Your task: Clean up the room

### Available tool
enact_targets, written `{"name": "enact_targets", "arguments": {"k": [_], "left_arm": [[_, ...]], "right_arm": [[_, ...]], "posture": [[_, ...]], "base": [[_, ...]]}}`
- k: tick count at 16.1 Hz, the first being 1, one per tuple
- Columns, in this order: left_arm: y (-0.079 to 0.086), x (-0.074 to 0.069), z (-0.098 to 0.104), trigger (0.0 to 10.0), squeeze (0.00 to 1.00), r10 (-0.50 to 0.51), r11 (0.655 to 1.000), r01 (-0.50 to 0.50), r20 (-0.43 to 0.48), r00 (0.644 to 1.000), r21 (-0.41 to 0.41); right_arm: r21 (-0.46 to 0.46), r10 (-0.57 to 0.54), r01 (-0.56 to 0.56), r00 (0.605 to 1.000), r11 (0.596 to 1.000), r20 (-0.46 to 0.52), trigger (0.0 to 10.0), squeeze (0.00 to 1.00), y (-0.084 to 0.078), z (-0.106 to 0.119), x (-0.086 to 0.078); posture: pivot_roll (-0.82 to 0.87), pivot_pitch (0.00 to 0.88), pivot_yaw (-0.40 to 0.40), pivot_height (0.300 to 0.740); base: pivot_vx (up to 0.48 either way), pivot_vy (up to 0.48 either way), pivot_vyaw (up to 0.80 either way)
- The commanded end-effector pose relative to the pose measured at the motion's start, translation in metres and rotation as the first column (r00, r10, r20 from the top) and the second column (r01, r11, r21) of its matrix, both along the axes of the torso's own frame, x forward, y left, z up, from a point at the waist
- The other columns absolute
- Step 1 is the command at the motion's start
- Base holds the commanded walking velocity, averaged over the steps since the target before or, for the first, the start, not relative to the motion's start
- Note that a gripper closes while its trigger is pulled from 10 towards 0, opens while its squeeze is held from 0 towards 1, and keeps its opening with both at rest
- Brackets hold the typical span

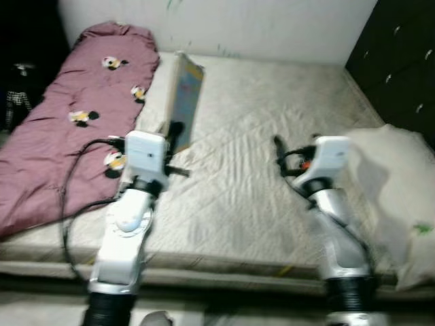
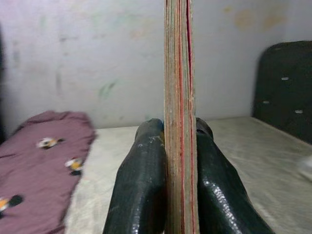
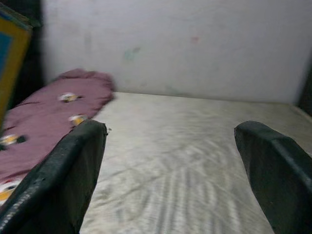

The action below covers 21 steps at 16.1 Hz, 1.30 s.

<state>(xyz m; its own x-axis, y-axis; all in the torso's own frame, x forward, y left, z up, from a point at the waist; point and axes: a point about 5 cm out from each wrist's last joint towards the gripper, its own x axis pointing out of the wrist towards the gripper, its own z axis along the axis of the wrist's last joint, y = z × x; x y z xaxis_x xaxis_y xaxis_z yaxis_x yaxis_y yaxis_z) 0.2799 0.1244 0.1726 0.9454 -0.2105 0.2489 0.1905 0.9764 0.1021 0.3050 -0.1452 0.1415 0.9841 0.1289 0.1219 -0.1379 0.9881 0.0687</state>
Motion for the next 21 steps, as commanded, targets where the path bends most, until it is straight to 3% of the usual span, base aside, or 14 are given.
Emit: {"name": "enact_targets", "arguments": {"k": [1, 11, 21], "left_arm": [[0.0021, -0.0007, 0.0089, 10.0, 0.0, 0.01, 1.0, -0.01, 0.041, 0.999, -0.014], [-0.002, -0.0017, 0.0055, 10.0, 0.0, 0.008, 1.0, -0.008, 0.023, 1.0, -0.004], [-0.0004, -0.0008, 0.0063, 10.0, 0.0, 0.008, 1.0, -0.008, 0.024, 1.0, -0.017]], "right_arm": [[-0.003, -0.011, 0.011, 1.0, 1.0, 0.012, 10.0, 0.0, -0.0034, 0.0036, 0.0002], [-0.008, -0.018, 0.018, 1.0, 1.0, -0.004, 10.0, 0.0, -0.0061, 0.001, -0.0004], [-0.018, -0.015, 0.015, 1.0, 1.0, -0.007, 10.0, 0.0, -0.0072, 0.0006, 0.0009]], "posture": [[-0.01, 0.0, -0.071, 0.74], [-0.01, 0.0, -0.072, 0.74], [-0.02, 0.0, -0.072, 0.74]], "base": [[0.0, 0.0, 0.0], [0.0, 0.0, 0.0], [0.0, -0.315, 0.0]]}}
